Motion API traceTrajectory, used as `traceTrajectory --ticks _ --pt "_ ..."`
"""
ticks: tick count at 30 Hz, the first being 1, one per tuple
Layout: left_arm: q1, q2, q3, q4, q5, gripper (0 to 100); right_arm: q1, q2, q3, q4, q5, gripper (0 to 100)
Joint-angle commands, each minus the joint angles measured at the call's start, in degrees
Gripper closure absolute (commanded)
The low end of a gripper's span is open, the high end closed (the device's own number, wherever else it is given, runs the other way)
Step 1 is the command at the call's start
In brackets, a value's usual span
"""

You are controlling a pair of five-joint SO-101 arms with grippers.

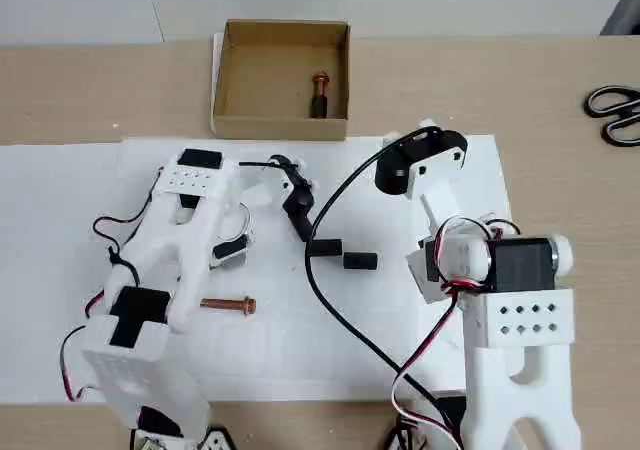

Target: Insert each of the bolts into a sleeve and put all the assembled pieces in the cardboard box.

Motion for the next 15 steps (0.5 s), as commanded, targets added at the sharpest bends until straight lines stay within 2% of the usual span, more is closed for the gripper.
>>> traceTrajectory --ticks 1,4,7,11,15 --pt "-0.62 1.41 0.48 -0.70 -0.35 93 0.13 -0.84 -0.26 -0.92 0.62 99.5" --pt "-0.62 1.41 0.48 -0.70 -0.35 93 0.13 -0.84 -0.26 -0.92 0.62 99.5" --pt "-0.35 1.41 0.40 -0.62 -0.35 100 0.13 -0.84 -0.26 -0.92 0.62 99.5" --pt "-0.35 1.32 0.40 -0.35 -0.09 99 0.13 -0.84 -0.26 -0.92 0.70 99.5" --pt "-0.26 0.88 -1.80 0.35 4.48 99 0.13 -0.84 -0.26 -0.92 0.70 99.5"
